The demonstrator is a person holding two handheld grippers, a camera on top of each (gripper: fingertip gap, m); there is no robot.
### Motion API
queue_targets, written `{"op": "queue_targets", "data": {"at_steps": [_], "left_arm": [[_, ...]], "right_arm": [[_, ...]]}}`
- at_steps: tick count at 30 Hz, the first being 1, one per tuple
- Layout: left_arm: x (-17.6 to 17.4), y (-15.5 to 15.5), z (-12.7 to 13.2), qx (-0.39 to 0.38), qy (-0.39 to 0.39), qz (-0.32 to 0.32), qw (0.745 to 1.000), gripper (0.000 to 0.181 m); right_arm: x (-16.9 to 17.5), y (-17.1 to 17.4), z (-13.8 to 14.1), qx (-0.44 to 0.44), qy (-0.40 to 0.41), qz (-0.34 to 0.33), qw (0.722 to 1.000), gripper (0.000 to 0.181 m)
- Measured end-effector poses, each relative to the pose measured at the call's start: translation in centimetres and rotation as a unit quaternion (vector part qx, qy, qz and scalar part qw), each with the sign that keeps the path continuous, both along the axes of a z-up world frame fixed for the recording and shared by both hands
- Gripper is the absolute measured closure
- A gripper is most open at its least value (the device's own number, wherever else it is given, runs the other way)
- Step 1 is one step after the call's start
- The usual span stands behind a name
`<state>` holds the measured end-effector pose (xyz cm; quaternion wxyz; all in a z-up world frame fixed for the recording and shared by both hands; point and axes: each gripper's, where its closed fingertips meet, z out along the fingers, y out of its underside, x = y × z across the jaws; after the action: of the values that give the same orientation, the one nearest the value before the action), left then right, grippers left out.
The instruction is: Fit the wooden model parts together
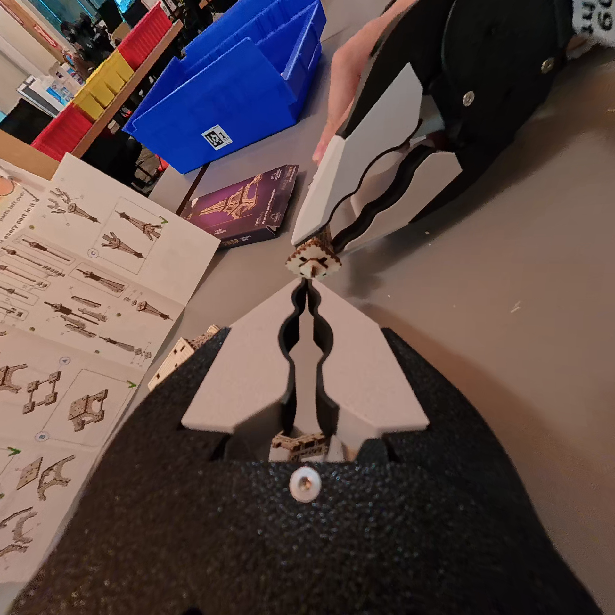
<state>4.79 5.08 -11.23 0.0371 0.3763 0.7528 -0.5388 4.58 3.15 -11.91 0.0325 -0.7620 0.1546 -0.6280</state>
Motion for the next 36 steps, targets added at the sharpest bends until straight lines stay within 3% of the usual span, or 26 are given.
{"op": "queue_targets", "data": {"at_steps": [36], "left_arm": [[-0.5,-0.2,1.5,-0.048,0.018,0.000,0.999,0.181]], "right_arm": [[0.1,-0.2,1.7,0.009,-0.051,-0.007,0.999,0.165]]}}
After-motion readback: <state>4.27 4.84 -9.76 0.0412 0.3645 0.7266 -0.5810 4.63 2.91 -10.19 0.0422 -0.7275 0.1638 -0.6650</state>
